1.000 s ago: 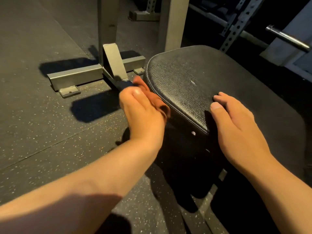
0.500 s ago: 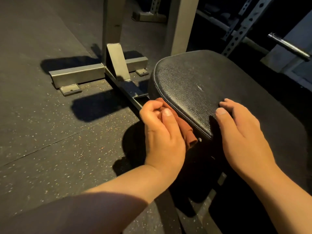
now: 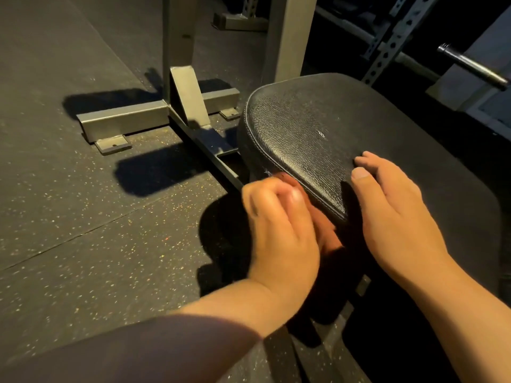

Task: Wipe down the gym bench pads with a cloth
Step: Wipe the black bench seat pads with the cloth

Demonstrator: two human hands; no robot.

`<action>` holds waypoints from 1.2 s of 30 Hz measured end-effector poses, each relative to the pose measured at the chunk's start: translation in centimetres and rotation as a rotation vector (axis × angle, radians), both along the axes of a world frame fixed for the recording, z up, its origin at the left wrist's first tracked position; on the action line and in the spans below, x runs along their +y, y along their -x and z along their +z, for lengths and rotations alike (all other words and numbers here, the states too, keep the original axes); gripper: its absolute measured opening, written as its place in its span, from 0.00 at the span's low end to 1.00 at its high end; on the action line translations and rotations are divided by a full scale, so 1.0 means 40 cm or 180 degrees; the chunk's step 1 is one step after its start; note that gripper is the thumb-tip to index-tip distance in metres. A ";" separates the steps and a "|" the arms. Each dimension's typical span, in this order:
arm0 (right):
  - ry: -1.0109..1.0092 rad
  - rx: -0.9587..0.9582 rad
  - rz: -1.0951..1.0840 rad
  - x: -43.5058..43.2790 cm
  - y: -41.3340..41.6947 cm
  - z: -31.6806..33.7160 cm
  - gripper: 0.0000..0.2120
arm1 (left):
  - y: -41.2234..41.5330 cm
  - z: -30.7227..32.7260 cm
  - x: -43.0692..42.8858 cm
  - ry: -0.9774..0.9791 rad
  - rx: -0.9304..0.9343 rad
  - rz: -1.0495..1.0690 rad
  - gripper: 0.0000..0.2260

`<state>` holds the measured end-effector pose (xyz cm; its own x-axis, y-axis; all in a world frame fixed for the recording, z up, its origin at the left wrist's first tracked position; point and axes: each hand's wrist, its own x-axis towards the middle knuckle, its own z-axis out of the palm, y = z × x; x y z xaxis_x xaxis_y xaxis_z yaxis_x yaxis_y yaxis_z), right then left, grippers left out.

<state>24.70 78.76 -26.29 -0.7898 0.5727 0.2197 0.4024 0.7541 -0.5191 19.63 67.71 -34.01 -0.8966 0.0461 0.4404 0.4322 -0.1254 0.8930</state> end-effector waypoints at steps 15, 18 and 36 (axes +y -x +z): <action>-0.0024 -0.0014 -0.0010 -0.007 0.002 0.000 0.24 | 0.059 0.007 0.001 -0.0086 -0.0373 0.0223 0.02; -0.0062 -0.0038 -0.0040 -0.011 0.007 0.000 0.23 | 0.108 0.018 -0.002 0.0012 -0.0608 0.0650 0.03; -0.0394 -0.0426 0.0114 -0.014 0.014 0.003 0.23 | -0.042 0.038 0.019 -0.0163 -0.0581 -0.0066 0.05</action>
